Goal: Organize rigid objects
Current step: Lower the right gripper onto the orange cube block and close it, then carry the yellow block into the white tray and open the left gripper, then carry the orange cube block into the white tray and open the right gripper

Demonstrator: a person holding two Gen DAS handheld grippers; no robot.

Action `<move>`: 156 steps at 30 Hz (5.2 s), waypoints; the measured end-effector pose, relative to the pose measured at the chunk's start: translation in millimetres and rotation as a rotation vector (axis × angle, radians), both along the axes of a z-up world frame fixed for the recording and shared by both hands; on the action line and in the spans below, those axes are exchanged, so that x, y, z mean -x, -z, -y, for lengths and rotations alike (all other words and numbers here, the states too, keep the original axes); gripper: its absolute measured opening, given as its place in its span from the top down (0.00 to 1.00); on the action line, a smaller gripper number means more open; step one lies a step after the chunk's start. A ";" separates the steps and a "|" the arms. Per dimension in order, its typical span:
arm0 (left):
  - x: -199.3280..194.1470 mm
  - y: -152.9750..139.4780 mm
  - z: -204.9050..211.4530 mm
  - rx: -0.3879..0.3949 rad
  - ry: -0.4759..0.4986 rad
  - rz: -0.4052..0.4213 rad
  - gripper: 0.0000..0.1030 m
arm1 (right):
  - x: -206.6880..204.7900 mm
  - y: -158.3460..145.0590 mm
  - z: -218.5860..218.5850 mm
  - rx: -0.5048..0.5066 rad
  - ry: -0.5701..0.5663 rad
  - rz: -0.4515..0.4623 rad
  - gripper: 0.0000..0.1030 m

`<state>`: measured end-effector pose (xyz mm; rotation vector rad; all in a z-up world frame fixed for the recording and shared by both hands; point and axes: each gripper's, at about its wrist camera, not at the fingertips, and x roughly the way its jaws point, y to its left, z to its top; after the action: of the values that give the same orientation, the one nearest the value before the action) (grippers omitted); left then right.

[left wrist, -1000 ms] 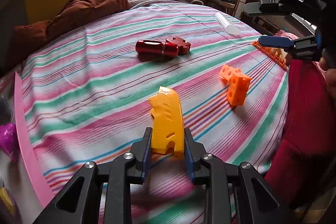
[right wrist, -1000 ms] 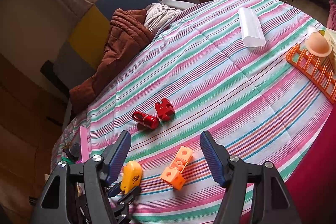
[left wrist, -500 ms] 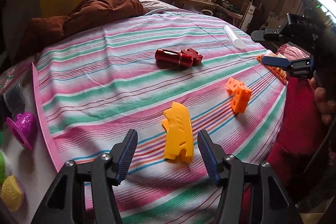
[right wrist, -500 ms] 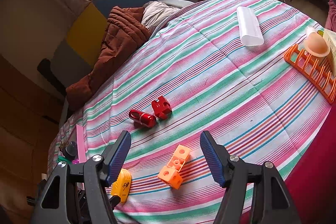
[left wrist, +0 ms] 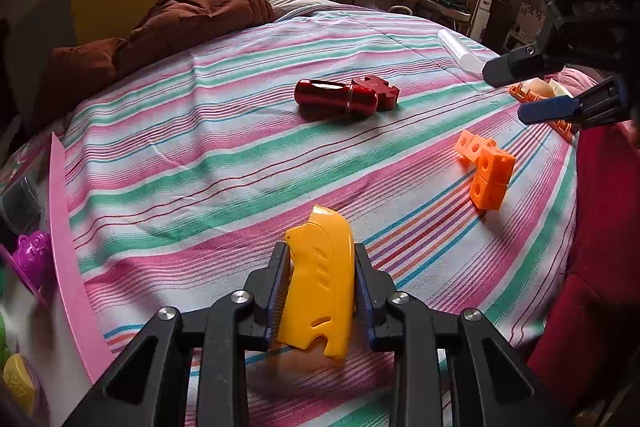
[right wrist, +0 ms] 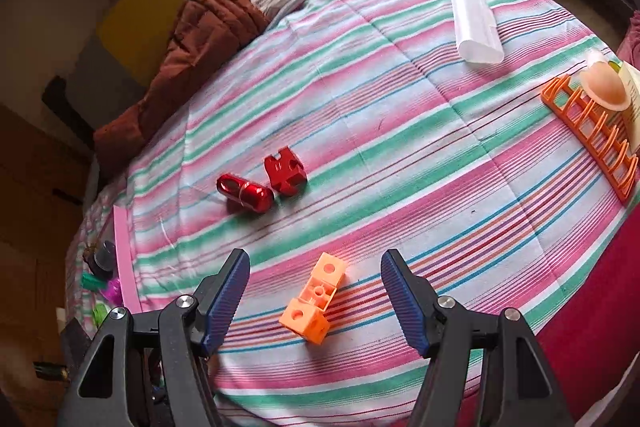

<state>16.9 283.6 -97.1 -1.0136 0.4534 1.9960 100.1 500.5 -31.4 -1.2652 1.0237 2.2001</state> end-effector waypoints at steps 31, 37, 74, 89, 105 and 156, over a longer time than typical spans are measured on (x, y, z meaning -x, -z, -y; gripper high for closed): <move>-0.8 3.5 26.4 -0.081 -0.051 0.032 0.69 | 79.2 48.4 61.1 -0.081 -0.243 0.248 0.74; -2.5 3.0 23.5 -0.074 -0.057 0.014 0.70 | 88.9 50.2 100.6 -0.341 -0.377 0.275 0.74; 25.7 -72.8 147.5 -0.127 -0.406 -0.003 0.70 | 98.4 53.7 110.6 -0.442 -0.435 0.252 0.74; 55.4 -54.5 281.5 -0.193 -0.676 0.102 0.71 | 96.7 52.6 114.2 -0.449 -0.442 0.251 0.74; 59.2 -45.9 251.0 -0.157 -0.513 0.111 0.71 | 100.1 53.8 116.4 -0.454 -0.450 0.248 0.74; 59.1 -70.7 243.1 -0.103 -0.651 -0.036 0.56 | 120.0 -3.1 196.0 -0.399 -0.608 -0.049 0.75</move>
<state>-42.2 40.6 -26.4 -1.1581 0.0254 2.5795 -19.9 304.5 -28.3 -1.4580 0.1805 2.7010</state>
